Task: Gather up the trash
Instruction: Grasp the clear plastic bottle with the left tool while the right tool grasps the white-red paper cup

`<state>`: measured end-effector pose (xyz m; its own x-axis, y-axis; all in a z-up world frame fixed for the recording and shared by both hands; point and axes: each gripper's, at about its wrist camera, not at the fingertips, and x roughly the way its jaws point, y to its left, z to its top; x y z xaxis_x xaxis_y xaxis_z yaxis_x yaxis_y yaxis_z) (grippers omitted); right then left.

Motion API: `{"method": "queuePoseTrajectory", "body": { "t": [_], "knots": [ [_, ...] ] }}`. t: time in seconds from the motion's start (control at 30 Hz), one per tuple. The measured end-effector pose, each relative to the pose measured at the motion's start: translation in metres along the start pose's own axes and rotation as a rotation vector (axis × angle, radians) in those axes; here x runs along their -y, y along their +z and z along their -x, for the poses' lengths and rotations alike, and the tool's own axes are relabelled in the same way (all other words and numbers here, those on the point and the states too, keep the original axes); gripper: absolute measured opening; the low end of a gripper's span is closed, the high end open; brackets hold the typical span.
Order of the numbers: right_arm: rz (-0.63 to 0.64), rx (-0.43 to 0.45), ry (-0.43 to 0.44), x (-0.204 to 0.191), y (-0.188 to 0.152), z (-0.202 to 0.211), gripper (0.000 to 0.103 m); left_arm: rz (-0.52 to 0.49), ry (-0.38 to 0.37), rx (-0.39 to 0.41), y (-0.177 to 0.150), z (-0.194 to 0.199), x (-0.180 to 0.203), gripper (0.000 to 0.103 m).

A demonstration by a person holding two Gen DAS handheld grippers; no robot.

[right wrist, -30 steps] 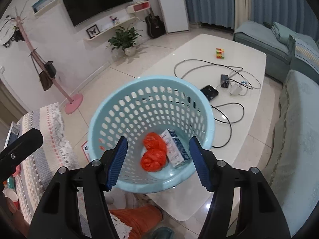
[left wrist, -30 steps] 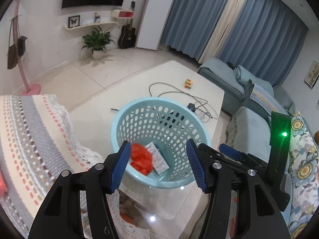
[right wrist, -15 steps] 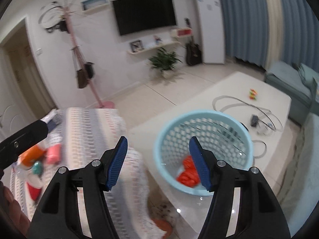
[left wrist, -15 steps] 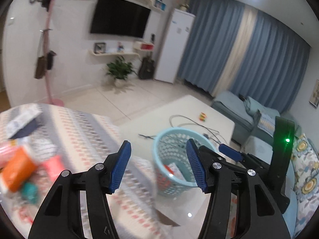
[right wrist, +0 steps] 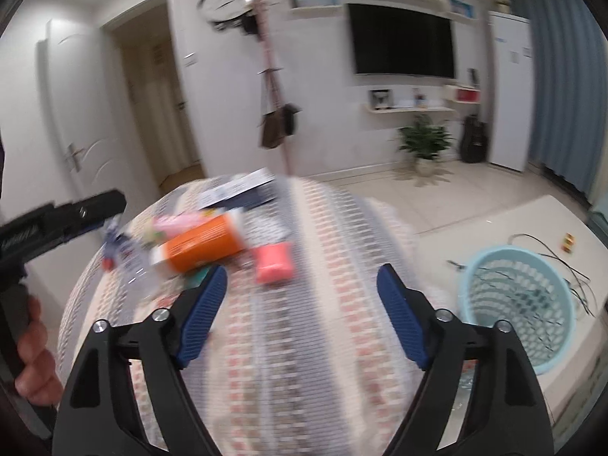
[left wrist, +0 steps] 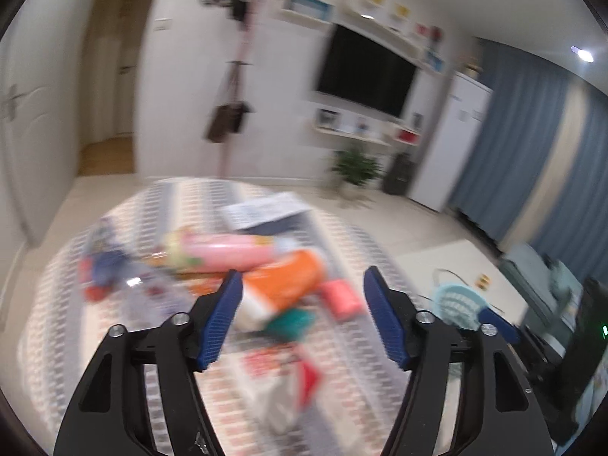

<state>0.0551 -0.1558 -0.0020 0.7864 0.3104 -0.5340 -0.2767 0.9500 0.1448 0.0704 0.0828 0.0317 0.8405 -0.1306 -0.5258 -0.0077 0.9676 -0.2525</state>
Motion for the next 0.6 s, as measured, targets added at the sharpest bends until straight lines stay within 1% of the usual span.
{"method": "queuePoseTrajectory", "body": {
  "t": [0.03, 0.13, 0.17, 0.2, 0.3, 0.4, 0.6],
  "knots": [
    [0.013, -0.009, 0.012, -0.009, -0.002, -0.003, 0.087, 0.025, 0.029, 0.001, 0.0, 0.002, -0.013, 0.073],
    [0.064, -0.051, 0.068, -0.042, -0.013, -0.018, 0.089, 0.096, 0.081, -0.003, -0.006, 0.009, -0.048, 0.08],
    [0.078, -0.059, 0.08, -0.048, -0.018, -0.02, 0.09, 0.129, 0.099, -0.01, -0.007, 0.008, -0.062, 0.082],
    [0.101, -0.07, 0.092, -0.057, -0.023, -0.025, 0.093, 0.159, 0.111, -0.018, -0.009, 0.006, -0.073, 0.083],
    [0.151, -0.101, 0.101, -0.081, -0.034, -0.039, 0.093, 0.239, 0.119, -0.056, -0.017, -0.002, -0.102, 0.085],
    [0.194, -0.121, 0.089, -0.095, -0.041, -0.05, 0.093, 0.303, 0.122, -0.104, -0.02, -0.02, -0.12, 0.085],
    [0.248, -0.134, 0.1, -0.106, -0.047, -0.057, 0.093, 0.347, 0.173, -0.167, -0.022, -0.056, -0.131, 0.085]
  ]
}}
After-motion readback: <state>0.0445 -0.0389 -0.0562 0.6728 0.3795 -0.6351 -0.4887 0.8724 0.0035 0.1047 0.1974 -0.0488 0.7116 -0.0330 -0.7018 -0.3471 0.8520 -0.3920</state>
